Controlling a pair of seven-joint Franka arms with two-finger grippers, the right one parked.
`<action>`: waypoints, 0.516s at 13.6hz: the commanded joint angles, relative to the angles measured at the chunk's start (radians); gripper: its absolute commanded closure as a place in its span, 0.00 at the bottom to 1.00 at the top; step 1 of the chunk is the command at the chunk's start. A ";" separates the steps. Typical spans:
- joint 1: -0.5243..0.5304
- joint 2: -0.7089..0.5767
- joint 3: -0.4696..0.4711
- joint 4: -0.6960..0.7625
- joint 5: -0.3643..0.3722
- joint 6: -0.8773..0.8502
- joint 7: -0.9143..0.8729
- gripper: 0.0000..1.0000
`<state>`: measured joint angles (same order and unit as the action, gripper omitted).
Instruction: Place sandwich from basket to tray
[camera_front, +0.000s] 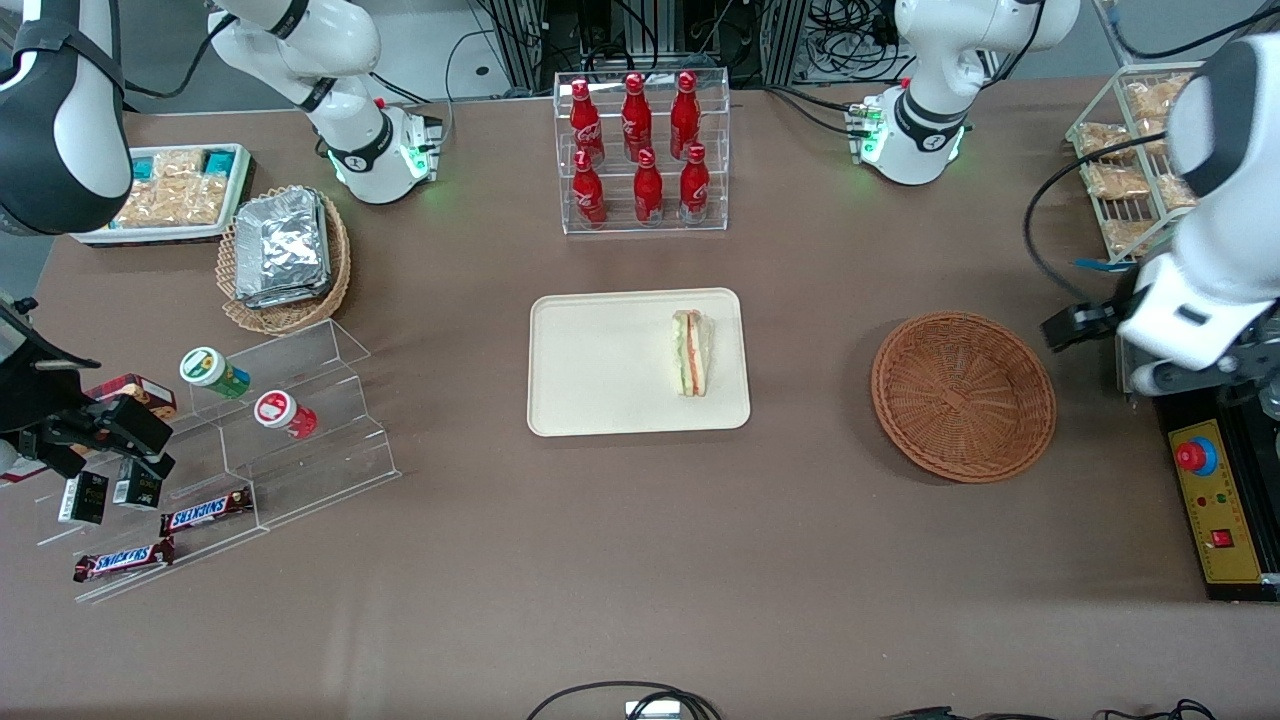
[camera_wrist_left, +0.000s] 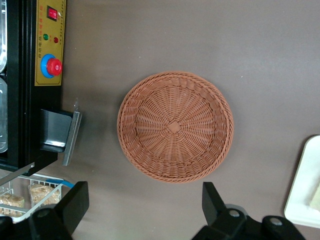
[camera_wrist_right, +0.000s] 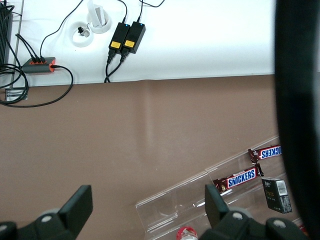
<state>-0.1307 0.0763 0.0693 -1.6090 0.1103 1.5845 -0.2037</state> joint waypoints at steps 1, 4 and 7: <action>0.095 -0.070 -0.080 -0.020 -0.032 -0.027 0.075 0.00; 0.183 -0.105 -0.184 -0.014 -0.070 -0.043 0.127 0.00; 0.181 -0.124 -0.198 -0.008 -0.092 -0.047 0.129 0.00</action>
<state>0.0283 -0.0217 -0.1106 -1.6091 0.0471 1.5538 -0.0998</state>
